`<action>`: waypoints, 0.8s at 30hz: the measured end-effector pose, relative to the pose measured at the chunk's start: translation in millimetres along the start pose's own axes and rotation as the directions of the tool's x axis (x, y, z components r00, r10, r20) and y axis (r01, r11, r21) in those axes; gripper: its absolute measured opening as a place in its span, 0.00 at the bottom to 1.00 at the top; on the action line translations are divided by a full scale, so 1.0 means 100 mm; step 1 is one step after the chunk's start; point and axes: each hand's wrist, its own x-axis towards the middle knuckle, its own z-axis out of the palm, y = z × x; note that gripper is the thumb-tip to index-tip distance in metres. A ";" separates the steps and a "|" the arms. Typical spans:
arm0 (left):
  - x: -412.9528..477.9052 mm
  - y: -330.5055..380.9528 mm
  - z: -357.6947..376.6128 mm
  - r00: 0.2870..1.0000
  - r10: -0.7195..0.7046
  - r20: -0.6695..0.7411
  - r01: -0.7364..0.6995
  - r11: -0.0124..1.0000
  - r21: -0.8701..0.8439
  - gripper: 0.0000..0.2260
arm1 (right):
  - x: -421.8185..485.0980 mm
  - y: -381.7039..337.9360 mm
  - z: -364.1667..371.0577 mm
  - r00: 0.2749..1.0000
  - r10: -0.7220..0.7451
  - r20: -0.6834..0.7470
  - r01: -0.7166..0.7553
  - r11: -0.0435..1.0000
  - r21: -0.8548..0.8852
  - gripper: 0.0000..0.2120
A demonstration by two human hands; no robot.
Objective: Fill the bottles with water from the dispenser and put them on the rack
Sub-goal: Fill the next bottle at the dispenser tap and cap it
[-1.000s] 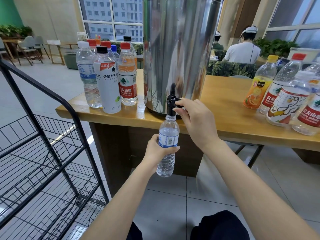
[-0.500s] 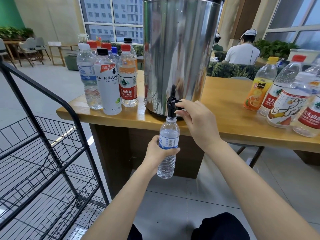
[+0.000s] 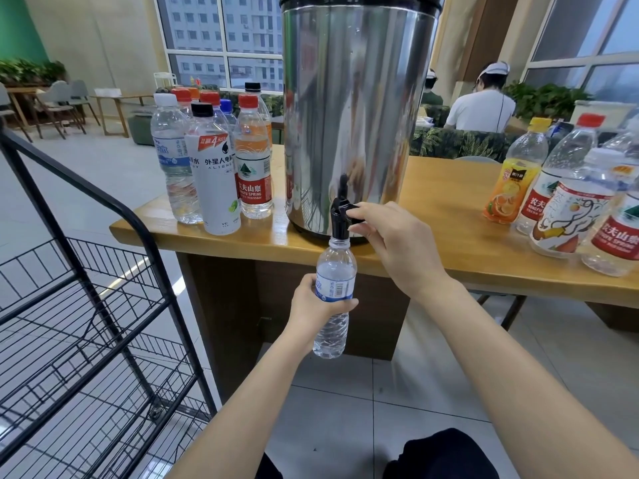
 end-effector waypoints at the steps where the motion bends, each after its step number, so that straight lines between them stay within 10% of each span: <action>1: 0.00 0.00 0.00 1.000 0.007 -0.007 -0.007 1.000 0.004 0.30 | 0.00 0.01 0.00 1.000 0.000 0.002 0.000 1.000 0.000 0.12; 24: -0.02 0.01 0.00 1.000 0.030 -0.007 -0.030 1.000 0.005 0.30 | 0.01 0.15 -0.02 0.996 -0.086 -0.023 0.084 0.994 -0.069 0.14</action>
